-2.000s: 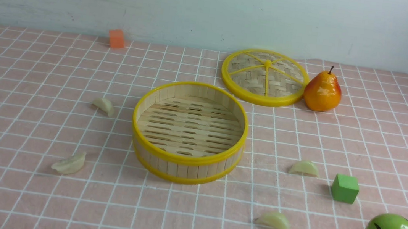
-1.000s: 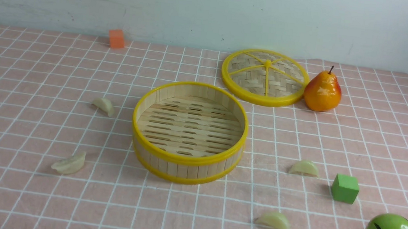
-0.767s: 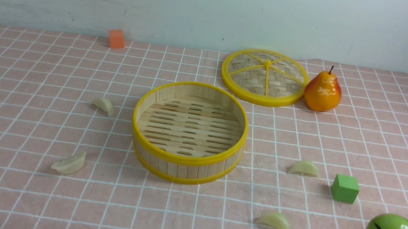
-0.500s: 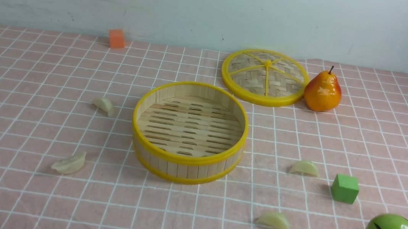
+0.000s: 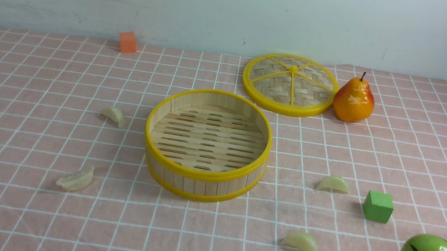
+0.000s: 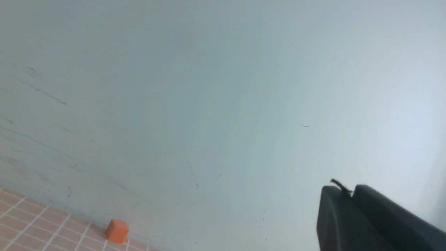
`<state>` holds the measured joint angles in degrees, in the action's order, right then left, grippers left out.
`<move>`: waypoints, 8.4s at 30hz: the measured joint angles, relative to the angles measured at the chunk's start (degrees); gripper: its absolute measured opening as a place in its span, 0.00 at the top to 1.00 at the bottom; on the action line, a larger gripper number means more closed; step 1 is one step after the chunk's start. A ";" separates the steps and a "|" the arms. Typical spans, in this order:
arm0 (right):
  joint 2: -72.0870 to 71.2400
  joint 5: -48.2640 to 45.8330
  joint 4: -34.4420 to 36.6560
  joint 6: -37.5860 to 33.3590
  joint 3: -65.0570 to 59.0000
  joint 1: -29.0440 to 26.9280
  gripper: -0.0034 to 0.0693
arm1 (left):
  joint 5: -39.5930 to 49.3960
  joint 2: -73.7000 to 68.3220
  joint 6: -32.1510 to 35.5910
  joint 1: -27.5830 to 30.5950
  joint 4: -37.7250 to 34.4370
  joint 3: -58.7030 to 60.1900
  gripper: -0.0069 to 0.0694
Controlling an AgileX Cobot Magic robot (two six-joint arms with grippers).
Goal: Put the dumplings into the steamer on the table with the pink tablecloth.
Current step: 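Reach for and grasp a dumpling on the table with the left gripper, then place the dumpling into the bamboo steamer basket with the left gripper, then reach for and grasp a dumpling on the table with the left gripper, then place the dumpling into the bamboo steamer basket with the left gripper, then reach for and grasp a dumpling lying on the table beside the steamer, then place the dumpling in the bamboo steamer basket with the right gripper, then reach for and grasp a dumpling lying on the table beside the steamer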
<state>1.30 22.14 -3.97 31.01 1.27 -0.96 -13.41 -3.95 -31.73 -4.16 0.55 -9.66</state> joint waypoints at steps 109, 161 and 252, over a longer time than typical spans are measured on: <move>61.69 -58.47 23.23 -47.31 36.58 12.71 0.94 | 79.61 -103.16 27.28 -9.36 1.58 -82.97 0.14; 72.71 -64.78 26.73 -48.94 44.14 12.71 0.75 | 54.64 -111.59 22.27 -19.98 1.59 -83.75 0.27; 111.67 -74.72 9.89 -49.84 74.18 28.45 0.41 | 43.30 -22.92 -9.95 -20.00 30.32 -12.43 0.90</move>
<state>112.98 -52.58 5.91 -18.84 75.45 27.49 29.89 -26.87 -41.68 -24.16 30.87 -22.09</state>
